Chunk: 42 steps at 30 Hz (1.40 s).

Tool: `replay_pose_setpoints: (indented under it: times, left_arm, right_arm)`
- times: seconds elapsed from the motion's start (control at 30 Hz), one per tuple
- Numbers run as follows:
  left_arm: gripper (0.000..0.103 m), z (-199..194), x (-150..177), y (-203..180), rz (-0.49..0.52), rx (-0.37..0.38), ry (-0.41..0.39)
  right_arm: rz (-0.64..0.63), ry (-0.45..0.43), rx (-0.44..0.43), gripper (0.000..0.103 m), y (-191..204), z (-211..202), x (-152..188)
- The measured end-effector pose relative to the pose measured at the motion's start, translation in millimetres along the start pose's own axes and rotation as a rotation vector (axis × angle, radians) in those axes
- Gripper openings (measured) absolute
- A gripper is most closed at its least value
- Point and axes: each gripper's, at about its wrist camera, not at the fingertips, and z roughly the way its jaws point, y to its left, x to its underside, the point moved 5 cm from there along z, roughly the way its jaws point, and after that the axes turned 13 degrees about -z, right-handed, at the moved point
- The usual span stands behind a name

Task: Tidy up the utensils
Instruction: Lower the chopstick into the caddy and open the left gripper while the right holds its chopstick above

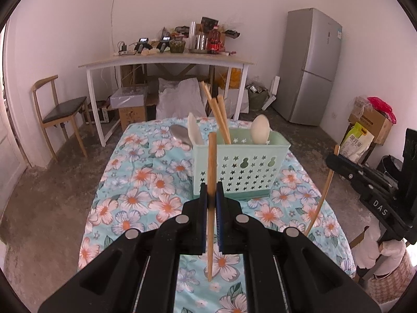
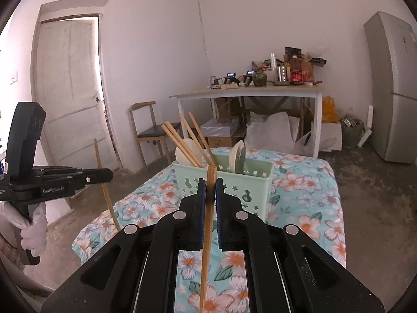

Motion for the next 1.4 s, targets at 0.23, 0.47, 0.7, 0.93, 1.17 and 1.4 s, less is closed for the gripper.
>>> replay_pose_setpoints:
  times: [0.23, 0.47, 0.7, 0.93, 1.17, 1.4]
  left_arm:
    - [0.005, -21, -29, -8, -0.003, 0.108, -0.051]
    - [0.005, -50, -83, -37, 0.015, 0.308, -0.161]
    - [0.005, -54, -138, -62, 0.007, 0.375, -0.299]
    - [0.005, -4, -163, -71, -0.042, 0.337, -0.318]
    - [0.005, 54, -156, -76, -0.046, 0.25, -0.294]
    - [0.022, 97, -136, -74, -0.116, 0.29, -0.191]
  right_arm:
    - [0.068, 0.0, 0.029, 0.005, -11, -9, 6]
    - [0.136, 0.005, 0.045, 0.005, -21, -14, 10]
    - [0.161, 0.009, 0.056, 0.005, -28, -16, 14]
    - [0.186, 0.003, 0.049, 0.005, -34, -15, 17]
    - [0.192, 0.011, 0.038, 0.005, -37, -14, 18]
    - [0.194, 0.02, 0.042, 0.006, -39, -14, 20]
